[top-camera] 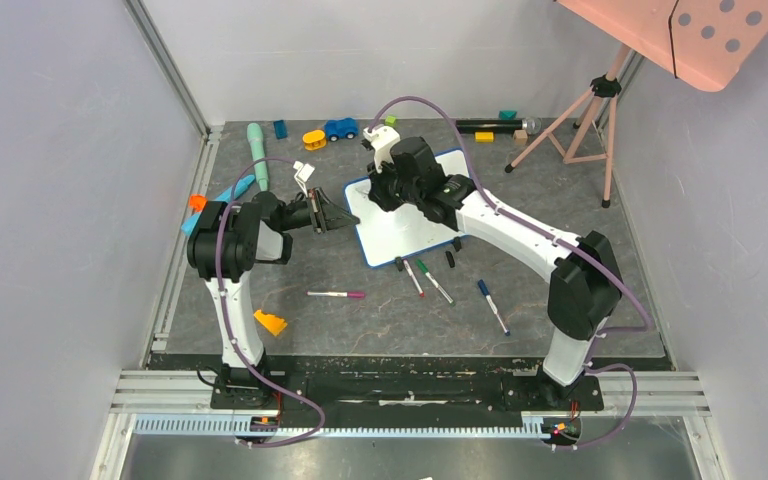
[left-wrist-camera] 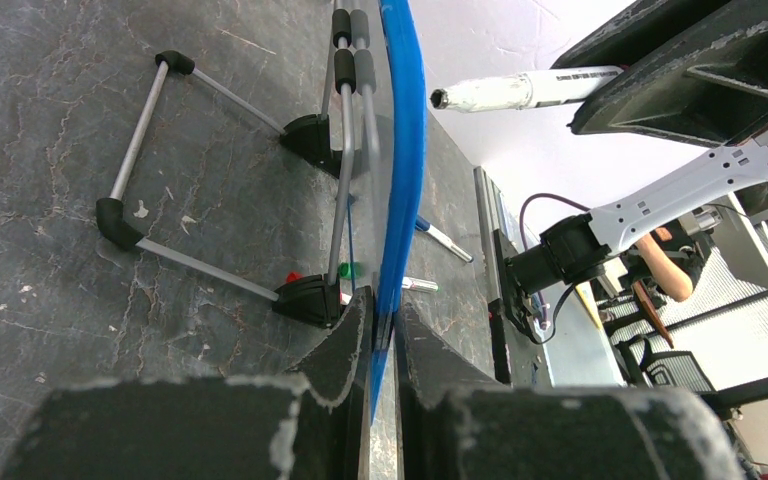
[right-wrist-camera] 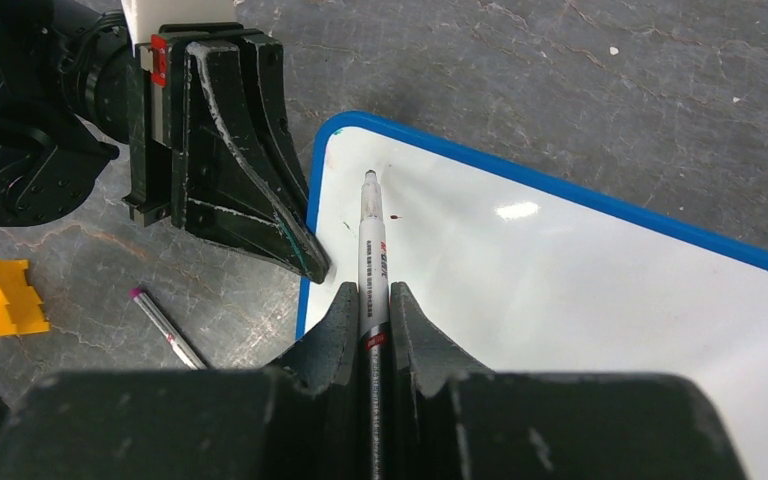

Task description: Write a sentence on the whiteboard

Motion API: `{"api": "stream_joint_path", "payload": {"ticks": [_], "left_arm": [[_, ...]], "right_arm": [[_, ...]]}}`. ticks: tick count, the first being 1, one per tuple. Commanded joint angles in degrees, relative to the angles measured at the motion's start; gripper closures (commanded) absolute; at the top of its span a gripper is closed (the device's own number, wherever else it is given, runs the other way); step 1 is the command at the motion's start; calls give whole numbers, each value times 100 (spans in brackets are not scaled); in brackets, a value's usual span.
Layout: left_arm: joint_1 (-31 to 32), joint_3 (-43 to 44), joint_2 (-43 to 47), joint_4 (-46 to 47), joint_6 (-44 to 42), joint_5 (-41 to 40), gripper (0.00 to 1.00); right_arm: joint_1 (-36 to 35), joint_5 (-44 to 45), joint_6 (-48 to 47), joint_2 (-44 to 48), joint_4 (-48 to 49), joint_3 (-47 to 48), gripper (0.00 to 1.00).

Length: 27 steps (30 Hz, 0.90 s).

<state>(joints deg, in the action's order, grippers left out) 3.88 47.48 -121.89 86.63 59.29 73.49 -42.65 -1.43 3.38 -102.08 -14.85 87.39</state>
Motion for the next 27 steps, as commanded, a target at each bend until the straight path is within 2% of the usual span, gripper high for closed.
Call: {"api": "stream_joint_path", "payload": {"ticks": [1,27], "left_arm": [[30,-117,142,258,48,404,98],[39,-176,201,258,-14,388,98]], "right_arm": [[-24,108,-6,-40,148,300,100],[-24,345,-28,-260,-53,497,100]]}}
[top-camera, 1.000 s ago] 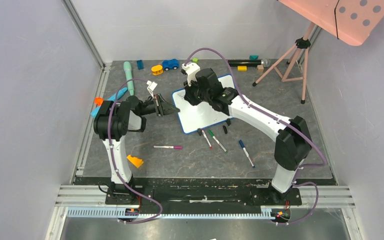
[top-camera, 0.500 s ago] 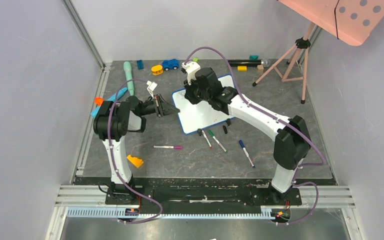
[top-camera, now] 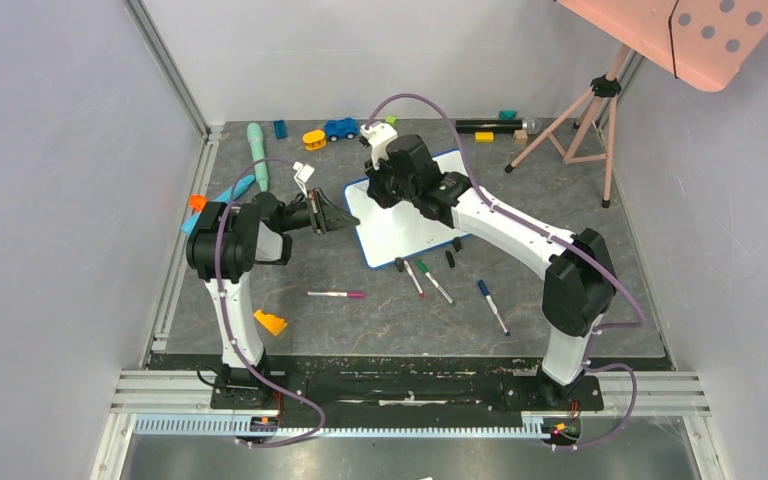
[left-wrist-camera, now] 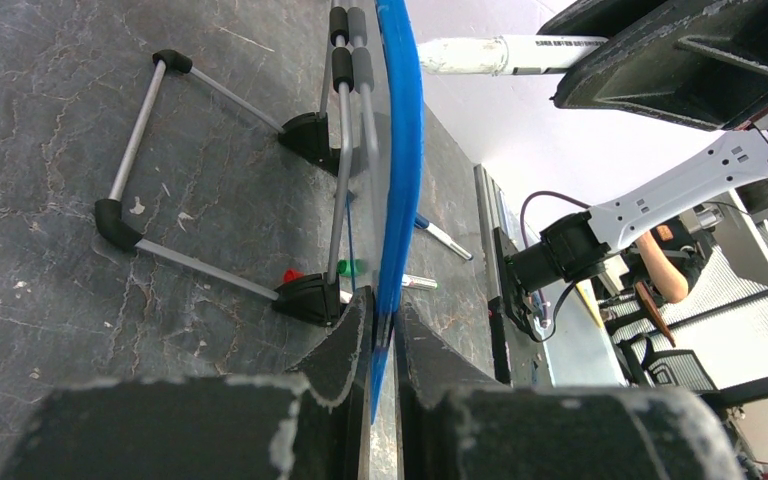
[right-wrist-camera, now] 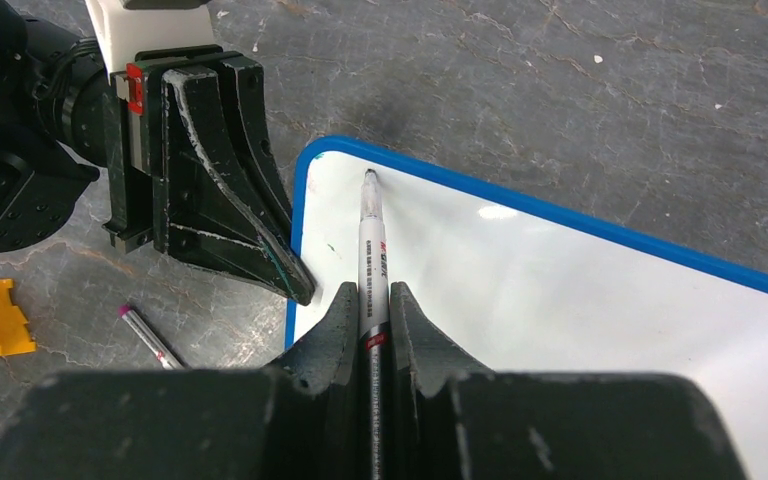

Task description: Write a sentence on the whiteboard

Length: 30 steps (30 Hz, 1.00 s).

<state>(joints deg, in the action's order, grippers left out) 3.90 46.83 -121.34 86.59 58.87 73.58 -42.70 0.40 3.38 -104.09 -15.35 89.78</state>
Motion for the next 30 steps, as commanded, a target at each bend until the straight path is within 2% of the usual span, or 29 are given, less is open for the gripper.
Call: {"api": "stream_joint_path", "payload": {"ticks": [1,15,30], "left_arm": [[32,-110,148,262,19,382,98],[46,-119,171,262,-7,395,98],[41,-121,166,262,-7,395,98]], "right_arm": [[-24,171,-25,-67,-25,267,100],[-19,161,-4,-96,-180,194,100],[-22,-22,-56,150,-186,-409,100]]}}
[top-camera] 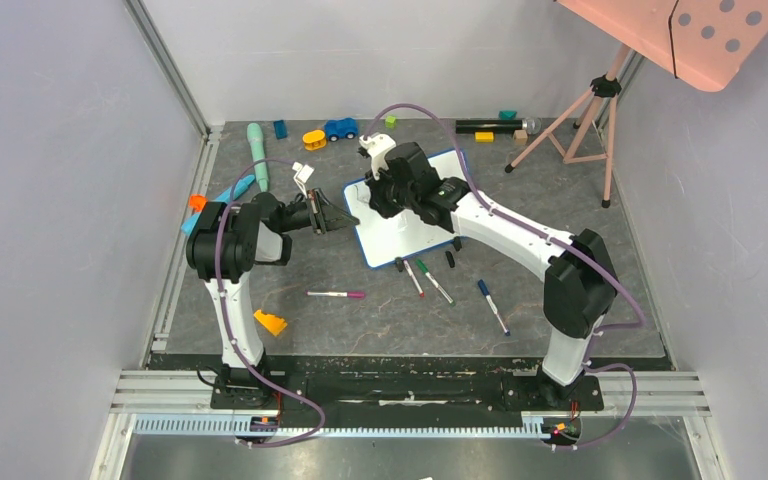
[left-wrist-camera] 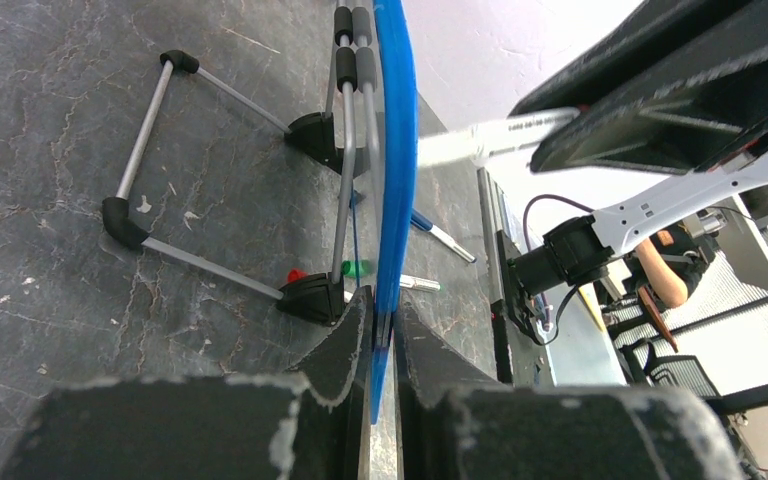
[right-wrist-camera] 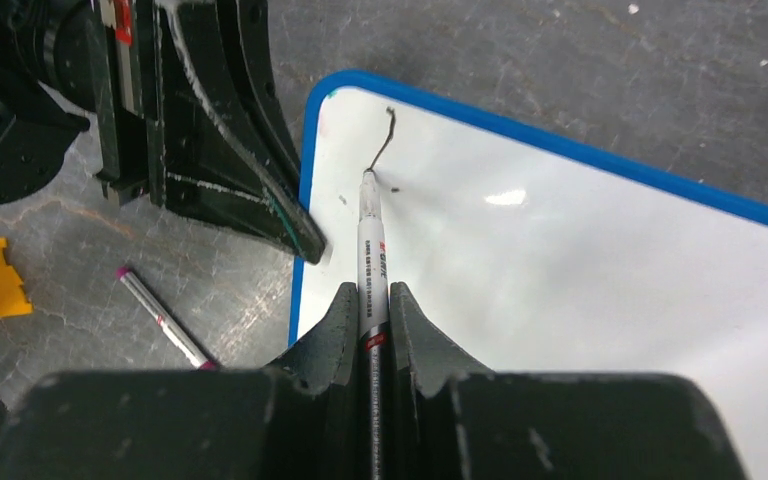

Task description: Write a sentence on the whiteboard

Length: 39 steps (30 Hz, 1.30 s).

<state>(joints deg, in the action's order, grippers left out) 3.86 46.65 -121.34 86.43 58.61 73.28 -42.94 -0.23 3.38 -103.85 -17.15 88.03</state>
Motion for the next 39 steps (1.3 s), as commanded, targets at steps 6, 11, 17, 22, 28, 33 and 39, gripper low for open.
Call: {"api": "stream_joint_path", "payload": {"ticks": [6,11,17,22,28,33,39], "left_arm": [[45,-113,175,278,10,423,98],[45,-110,179,278,10,421,98],[45,-108,178,278,9,425,98],[45,-99,187,278,10,424,98],[45,-111,192,278,6,425,98],[45,-104,182,278,5,425,98],[48,-99,176,278,14,424,98]], "right_arm": [[0,63,-66,216,0,-414,100],[4,177,-36,180,-22,-278,100],[2,479,-12,168,-139,-208,100],[5,791,-11,218,-215,-225,100],[3,865,-5,251,-217,-236,100],[5,839,-14,268,-226,-228,100],[5,792,-33,336,-192,-261,100]]}}
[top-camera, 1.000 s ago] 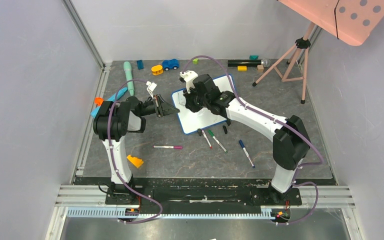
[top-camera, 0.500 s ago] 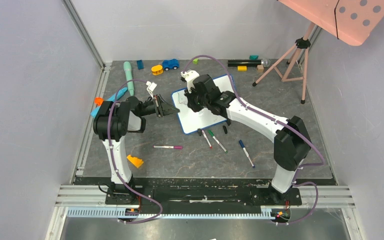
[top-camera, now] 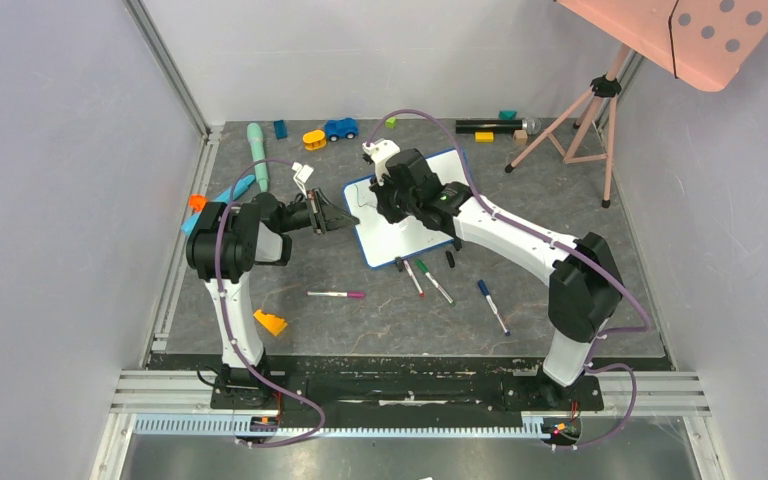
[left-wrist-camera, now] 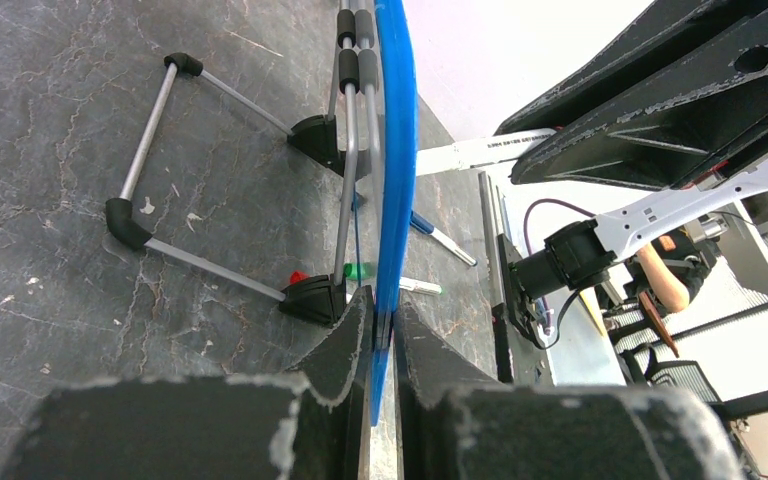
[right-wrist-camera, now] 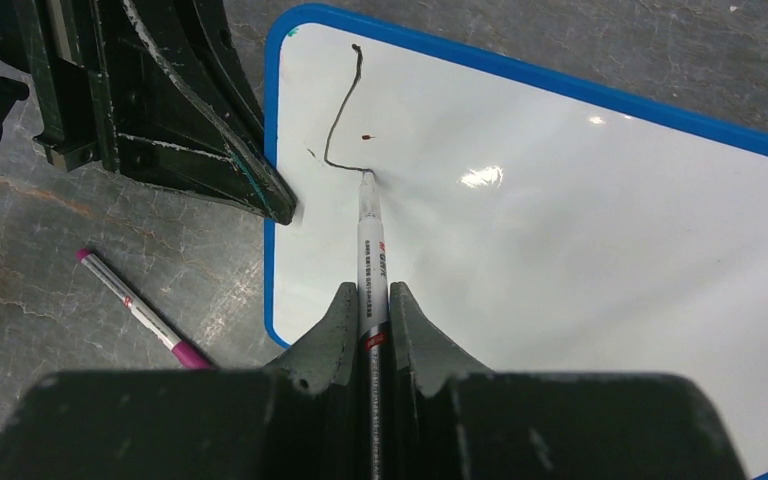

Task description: Write a sentence on the whiteboard

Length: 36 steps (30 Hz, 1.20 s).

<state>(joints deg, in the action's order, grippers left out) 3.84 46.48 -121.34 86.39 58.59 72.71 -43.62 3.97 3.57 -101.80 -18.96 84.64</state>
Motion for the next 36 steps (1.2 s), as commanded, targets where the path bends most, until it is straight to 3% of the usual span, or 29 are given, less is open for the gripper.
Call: {"api": "stream_joint_path", "payload": {"ticks": [1,11,36], "left_arm": [[50,-79,179,282,16,482,98],[56,-67,169,282,30,484,98],[56,-69,169,282,20,481,98]], "right_arm": [[68,268,-75,164,39,36,100],[72,-113,-164,710,695,-509,100],[71,455,-49,77,-30,531,100]]}}
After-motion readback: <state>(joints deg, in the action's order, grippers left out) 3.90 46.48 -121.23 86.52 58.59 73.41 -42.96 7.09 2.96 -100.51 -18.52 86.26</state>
